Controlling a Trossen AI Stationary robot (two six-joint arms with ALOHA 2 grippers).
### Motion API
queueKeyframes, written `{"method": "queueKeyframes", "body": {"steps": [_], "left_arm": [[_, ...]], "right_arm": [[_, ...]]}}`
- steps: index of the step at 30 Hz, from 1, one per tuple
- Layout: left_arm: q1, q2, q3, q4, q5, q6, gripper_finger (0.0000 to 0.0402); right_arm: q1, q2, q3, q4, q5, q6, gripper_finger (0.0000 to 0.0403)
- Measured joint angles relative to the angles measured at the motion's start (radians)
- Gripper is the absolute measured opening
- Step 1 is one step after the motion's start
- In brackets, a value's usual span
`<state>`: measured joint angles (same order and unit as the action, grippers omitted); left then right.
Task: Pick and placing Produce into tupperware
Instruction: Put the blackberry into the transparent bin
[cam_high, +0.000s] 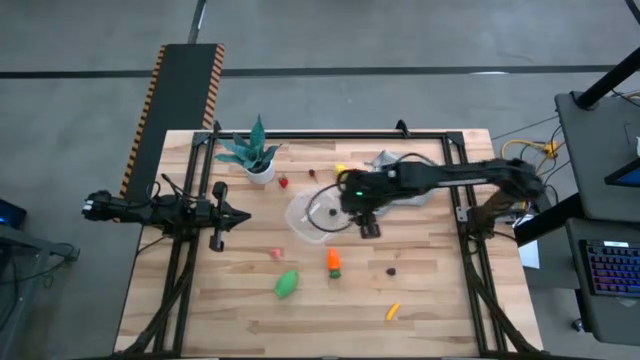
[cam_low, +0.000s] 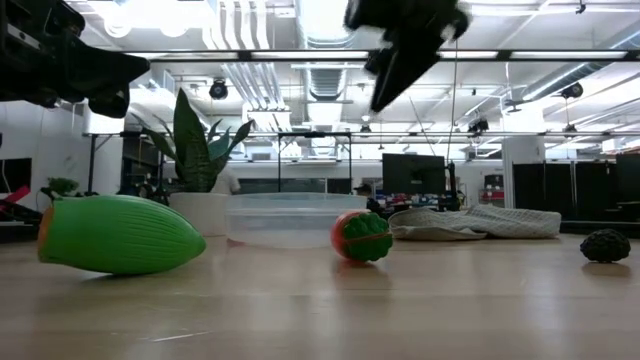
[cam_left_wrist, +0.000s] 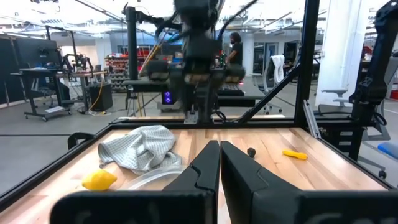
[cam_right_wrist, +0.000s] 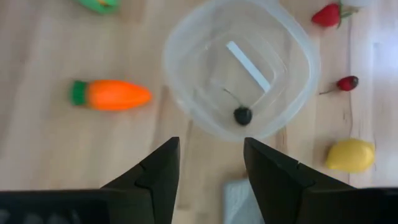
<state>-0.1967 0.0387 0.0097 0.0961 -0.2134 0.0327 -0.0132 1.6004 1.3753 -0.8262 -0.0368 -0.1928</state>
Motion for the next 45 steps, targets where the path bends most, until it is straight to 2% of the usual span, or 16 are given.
{"method": "queueKeyframes", "body": {"steps": [9,15,21,35,39,45], "left_arm": [[0.0,0.0,0.0,0.001,0.0,0.0,0.0],[0.0,0.0,0.0,0.001,0.0,0.0,0.0],[0.0,0.0,0.0,0.001,-0.001,0.0,0.0],[0.0,0.0,0.0,0.001,-0.001,0.0,0.0],[0.0,0.0,0.0,0.001,-0.001,0.0,0.0],[0.0,-0.001,0.0,0.001,-0.001,0.0,0.0]], "right_arm": [[0.174,-0.338,-0.136,-0.068,0.007,0.121,0.0173],[0.302,-0.466,-0.25,-0.055,0.072,0.247,0.017],[0.371,-0.485,-0.388,-0.024,0.199,0.356,0.0175],[0.382,-0.484,-0.613,0.13,0.135,0.48,0.0273],[0.382,-0.485,-0.653,0.16,0.139,0.522,0.0283],[0.382,-0.485,-0.752,0.297,0.116,0.555,0.0274]]}}
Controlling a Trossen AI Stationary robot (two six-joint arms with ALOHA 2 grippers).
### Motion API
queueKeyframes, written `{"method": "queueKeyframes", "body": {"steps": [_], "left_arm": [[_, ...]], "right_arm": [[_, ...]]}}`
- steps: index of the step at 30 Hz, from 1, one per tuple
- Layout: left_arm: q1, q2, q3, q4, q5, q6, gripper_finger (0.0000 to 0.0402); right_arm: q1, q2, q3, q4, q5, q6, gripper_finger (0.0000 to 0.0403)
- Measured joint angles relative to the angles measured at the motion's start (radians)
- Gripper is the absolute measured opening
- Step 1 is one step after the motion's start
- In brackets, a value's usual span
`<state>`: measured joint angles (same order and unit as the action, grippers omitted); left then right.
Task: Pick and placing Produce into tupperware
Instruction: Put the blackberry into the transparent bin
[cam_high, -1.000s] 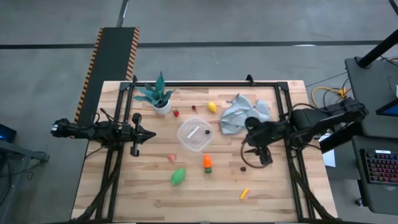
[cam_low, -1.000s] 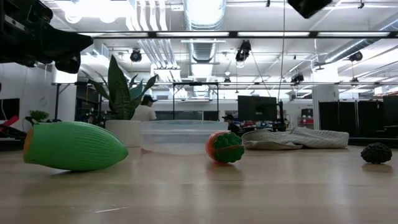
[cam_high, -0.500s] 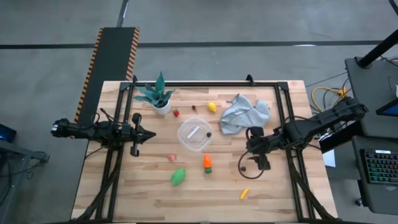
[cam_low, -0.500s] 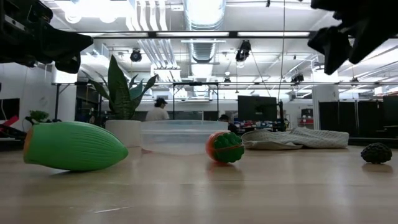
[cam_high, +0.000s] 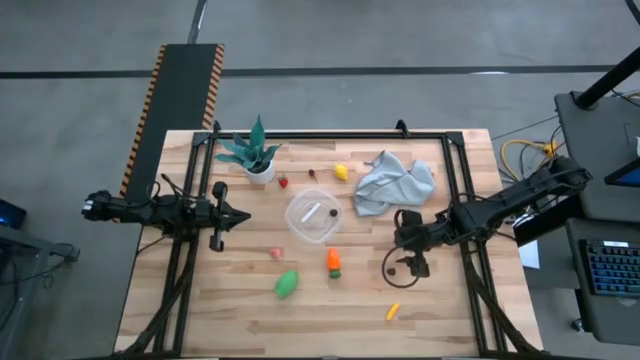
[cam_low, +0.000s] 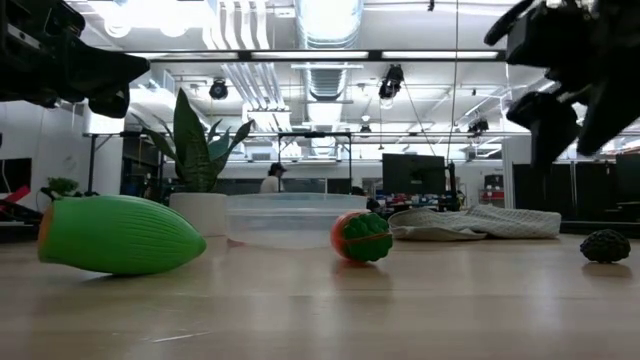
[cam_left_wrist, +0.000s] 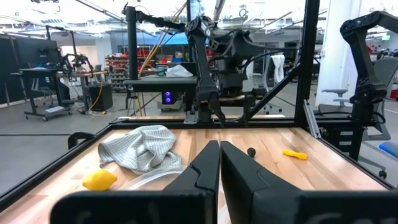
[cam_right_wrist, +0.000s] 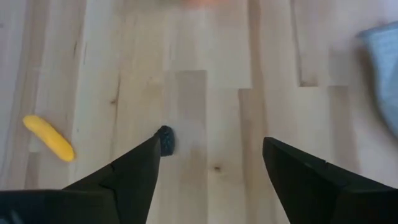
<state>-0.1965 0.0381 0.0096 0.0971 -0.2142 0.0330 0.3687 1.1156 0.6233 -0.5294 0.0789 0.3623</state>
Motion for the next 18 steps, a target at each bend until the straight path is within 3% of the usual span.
{"method": "queueKeyframes", "body": {"steps": [10,18], "left_arm": [[0.0,0.0,0.0,0.0,0.0,0.0,0.0],[0.0,0.0,0.0,0.0,0.0,0.0,0.0]], "right_arm": [[0.049,0.0,-0.102,0.195,-0.043,0.112,0.0269],[0.147,0.0,-0.072,0.203,0.038,0.156,0.0267]]}}
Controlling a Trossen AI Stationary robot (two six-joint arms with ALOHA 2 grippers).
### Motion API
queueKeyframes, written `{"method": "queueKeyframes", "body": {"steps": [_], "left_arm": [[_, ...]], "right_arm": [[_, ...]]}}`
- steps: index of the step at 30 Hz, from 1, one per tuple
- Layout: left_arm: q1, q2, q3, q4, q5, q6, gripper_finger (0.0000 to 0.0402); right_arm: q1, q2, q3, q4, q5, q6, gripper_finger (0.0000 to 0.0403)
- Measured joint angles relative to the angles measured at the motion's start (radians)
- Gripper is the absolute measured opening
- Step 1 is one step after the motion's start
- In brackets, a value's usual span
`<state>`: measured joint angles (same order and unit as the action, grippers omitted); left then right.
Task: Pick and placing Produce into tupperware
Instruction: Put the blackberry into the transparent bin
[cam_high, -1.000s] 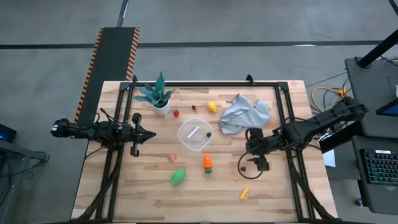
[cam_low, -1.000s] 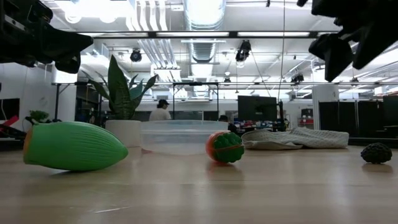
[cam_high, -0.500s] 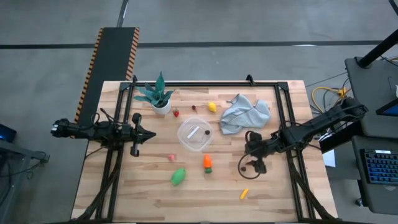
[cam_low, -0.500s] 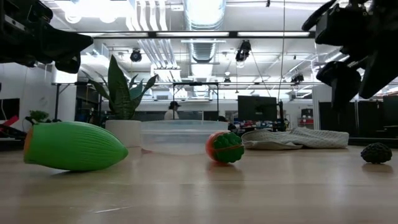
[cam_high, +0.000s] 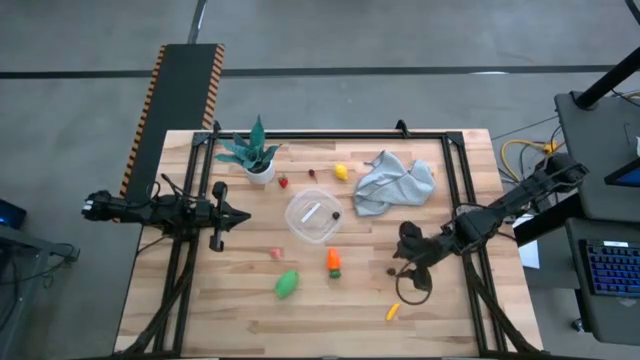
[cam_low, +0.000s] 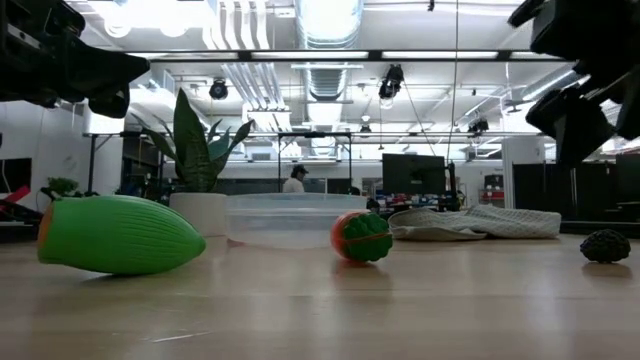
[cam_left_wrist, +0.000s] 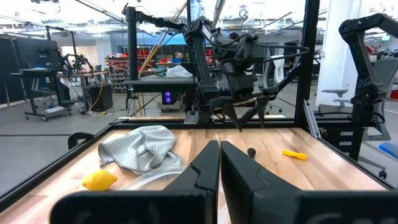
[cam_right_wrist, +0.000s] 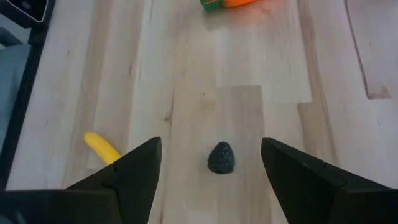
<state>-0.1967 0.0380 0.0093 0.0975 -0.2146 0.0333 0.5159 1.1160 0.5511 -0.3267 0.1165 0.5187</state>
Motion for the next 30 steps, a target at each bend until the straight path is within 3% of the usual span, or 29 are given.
{"method": "queueKeyframes", "body": {"steps": [9,18,30], "left_arm": [[0.0,0.0,0.0,0.0,-0.002,0.0,0.0],[0.0,-0.001,0.0,0.007,-0.003,0.0,0.0],[0.0,0.0,0.0,0.007,-0.003,0.0,0.0]], "right_arm": [[0.094,0.029,0.001,0.018,0.124,0.077,0.0267],[0.103,0.287,0.065,0.0,0.114,0.067,0.0267],[0.103,0.426,0.11,0.004,0.122,0.073,0.0255]]}}
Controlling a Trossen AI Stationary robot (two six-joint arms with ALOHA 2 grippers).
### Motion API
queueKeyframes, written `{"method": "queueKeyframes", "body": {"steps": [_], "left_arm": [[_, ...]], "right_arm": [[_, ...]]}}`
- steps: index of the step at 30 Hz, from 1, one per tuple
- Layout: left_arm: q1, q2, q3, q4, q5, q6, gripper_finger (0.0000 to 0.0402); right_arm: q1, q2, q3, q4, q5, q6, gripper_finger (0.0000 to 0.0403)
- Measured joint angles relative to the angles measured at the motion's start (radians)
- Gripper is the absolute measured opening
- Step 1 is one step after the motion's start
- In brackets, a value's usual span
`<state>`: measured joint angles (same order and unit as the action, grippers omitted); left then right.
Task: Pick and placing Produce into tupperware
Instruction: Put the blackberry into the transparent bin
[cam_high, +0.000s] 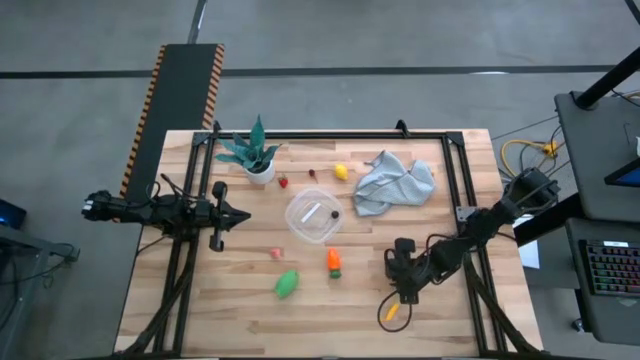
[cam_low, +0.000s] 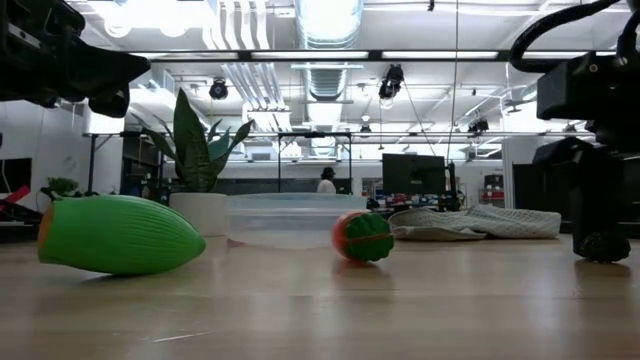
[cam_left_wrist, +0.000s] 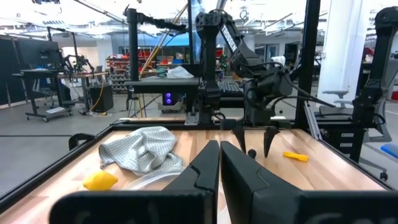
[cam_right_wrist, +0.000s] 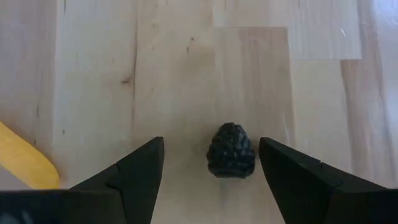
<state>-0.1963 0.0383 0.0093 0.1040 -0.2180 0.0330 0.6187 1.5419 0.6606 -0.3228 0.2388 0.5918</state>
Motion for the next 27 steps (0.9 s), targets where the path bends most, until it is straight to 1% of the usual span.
{"method": "queueKeyframes", "body": {"steps": [9,13,27], "left_arm": [[0.0,0.0,0.0,0.001,0.0,0.0,0.0],[0.0,0.0,0.0,0.001,0.0,0.0,0.0],[0.0,0.0,0.0,0.001,0.0,0.0,0.0]], "right_arm": [[-0.004,-0.007,0.0,-0.007,0.004,0.001,0.0234],[-0.005,-0.014,0.0,-0.007,0.035,0.0,0.022],[-0.006,-0.004,-0.003,-0.014,0.034,-0.005,0.0162]]}}
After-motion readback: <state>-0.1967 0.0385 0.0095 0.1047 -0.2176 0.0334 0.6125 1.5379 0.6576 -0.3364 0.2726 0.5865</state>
